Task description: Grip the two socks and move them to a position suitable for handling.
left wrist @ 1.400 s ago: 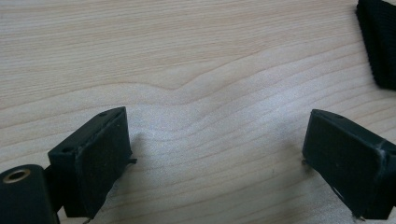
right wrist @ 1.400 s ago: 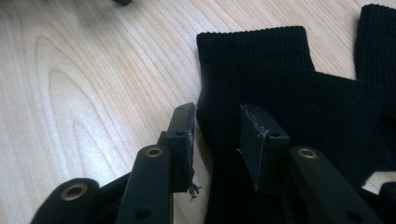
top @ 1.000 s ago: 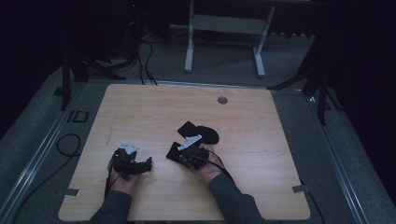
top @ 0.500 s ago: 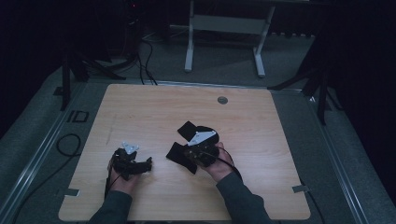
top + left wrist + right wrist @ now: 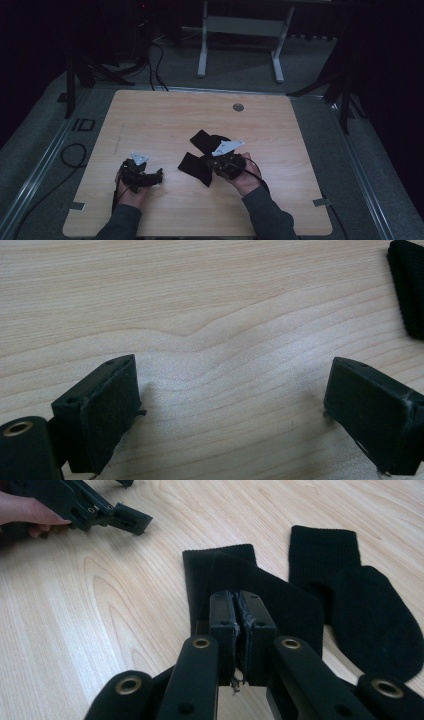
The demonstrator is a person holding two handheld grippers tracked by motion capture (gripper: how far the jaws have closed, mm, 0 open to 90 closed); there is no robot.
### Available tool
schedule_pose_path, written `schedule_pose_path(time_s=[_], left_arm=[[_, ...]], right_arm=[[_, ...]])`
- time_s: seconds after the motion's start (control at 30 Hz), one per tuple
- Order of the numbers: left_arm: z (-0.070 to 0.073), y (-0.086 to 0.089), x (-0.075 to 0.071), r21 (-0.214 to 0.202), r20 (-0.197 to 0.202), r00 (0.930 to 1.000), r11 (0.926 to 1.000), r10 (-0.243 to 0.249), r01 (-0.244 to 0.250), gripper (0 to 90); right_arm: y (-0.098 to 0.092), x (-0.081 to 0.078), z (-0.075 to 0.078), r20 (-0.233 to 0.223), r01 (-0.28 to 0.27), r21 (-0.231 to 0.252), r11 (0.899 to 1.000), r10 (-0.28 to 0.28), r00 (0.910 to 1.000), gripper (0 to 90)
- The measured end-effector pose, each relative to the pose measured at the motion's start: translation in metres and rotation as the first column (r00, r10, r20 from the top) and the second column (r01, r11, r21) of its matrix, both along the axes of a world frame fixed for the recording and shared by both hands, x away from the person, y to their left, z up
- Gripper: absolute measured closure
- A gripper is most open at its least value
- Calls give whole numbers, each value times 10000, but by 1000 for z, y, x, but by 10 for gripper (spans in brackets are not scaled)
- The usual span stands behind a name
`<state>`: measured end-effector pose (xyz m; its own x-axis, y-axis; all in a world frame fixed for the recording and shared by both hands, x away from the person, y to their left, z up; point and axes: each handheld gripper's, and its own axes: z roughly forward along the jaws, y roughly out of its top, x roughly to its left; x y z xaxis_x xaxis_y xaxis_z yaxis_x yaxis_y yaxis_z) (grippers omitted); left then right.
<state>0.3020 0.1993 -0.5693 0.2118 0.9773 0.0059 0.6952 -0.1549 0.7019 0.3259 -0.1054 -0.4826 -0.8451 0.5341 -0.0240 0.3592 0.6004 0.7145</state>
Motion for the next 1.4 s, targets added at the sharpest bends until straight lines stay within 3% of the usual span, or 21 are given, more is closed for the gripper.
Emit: schedule_pose_path(time_s=[0.3, 1.4], left_arm=[[0, 0, 0, -13, 20, 10000, 10000, 10, -10, 79], [0, 0, 0, 1, 24, 10000, 10000, 3, -3, 79]], right_arm=[[-18, -4, -7, -245, 120, 170, 9998, -116, 9996, 859], [-102, -9, -21, -773, 529, -163, 9985, -540, 9955, 847]])
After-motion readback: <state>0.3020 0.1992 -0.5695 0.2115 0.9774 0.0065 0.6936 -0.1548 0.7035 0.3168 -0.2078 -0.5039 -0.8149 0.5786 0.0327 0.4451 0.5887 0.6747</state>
